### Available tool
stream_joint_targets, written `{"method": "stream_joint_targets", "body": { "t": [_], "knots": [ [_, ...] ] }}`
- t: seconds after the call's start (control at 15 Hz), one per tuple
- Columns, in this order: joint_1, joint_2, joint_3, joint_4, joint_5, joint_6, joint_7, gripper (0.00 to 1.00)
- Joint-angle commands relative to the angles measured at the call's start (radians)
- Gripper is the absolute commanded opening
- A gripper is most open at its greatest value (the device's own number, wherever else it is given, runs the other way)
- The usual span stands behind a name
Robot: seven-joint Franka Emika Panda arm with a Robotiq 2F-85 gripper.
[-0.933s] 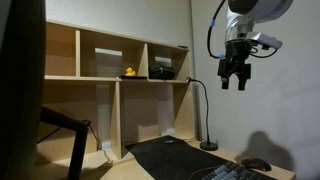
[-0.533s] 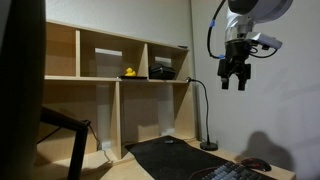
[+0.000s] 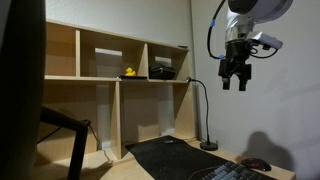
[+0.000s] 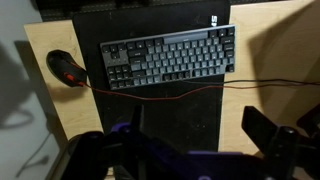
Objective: Click the escape key
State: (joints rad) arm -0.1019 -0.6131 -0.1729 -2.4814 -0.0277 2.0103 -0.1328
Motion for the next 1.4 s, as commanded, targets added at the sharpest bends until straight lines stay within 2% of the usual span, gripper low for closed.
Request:
{"method": "stream_joint_targets", "body": {
  "t": [0.0,0.47,0.6,0.93,1.0,1.2,1.27,1.33],
  "knots": [
    [-0.013,0.005,0.011,0.011,-0.009,-0.028,0.012,1.00],
    [-0.008,0.001,0.006,0.003,0.001,-0.003,0.009,1.00],
    [0.026,0.006,-0.024,0.034,0.028,-0.159,-0.089,1.00],
    [0.042,0.030,-0.042,0.095,0.022,-0.439,-0.220,1.00],
    [0.027,0.001,-0.027,0.052,0.026,-0.350,-0.171,1.00],
    [0.027,0.000,-0.028,0.057,0.026,-0.364,-0.174,1.00],
    [0.013,0.011,-0.012,0.073,-0.013,-0.425,-0.148,1.00],
    [-0.006,0.003,0.004,0.062,-0.029,-0.398,-0.081,1.00]
  ]
}}
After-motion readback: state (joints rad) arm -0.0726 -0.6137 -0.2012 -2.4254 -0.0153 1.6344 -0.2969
